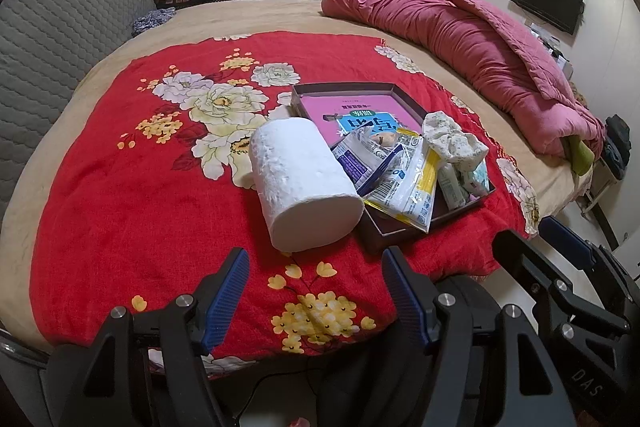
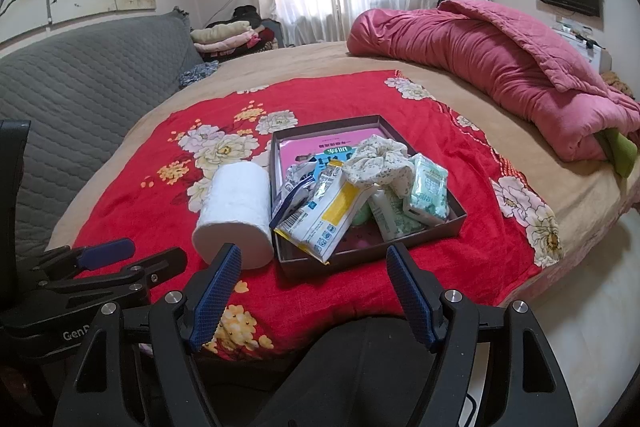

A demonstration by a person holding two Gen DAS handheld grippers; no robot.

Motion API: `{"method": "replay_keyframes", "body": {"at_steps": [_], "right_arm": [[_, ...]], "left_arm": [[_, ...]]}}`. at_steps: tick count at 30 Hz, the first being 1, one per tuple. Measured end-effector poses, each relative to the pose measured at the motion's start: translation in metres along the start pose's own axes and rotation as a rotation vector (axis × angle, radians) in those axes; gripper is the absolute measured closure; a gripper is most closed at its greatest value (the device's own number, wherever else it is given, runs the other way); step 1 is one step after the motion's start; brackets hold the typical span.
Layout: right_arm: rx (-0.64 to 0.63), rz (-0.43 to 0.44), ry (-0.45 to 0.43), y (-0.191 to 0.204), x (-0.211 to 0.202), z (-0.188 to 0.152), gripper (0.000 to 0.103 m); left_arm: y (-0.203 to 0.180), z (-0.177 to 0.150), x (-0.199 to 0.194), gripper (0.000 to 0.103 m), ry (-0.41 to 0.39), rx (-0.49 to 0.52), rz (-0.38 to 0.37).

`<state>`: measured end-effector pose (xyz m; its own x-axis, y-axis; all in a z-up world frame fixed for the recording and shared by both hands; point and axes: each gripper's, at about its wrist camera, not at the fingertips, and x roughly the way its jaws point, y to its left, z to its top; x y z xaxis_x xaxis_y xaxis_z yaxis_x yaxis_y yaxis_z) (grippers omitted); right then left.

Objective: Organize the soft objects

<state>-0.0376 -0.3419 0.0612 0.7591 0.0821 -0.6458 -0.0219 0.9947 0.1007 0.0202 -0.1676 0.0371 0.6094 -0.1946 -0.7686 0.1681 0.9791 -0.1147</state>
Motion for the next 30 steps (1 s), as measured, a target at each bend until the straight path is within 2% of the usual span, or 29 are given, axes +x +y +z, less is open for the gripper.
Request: {"method": "replay_keyframes", "body": {"at_steps": [30], "right_arm": [[-0.003,-0.001,0.003,-0.0016,-0.0003,-0.0001,0.027]], "left_arm": [[0.0011,-0.0029,0.0009,0.035,0.006,0.0,0.007]]}}
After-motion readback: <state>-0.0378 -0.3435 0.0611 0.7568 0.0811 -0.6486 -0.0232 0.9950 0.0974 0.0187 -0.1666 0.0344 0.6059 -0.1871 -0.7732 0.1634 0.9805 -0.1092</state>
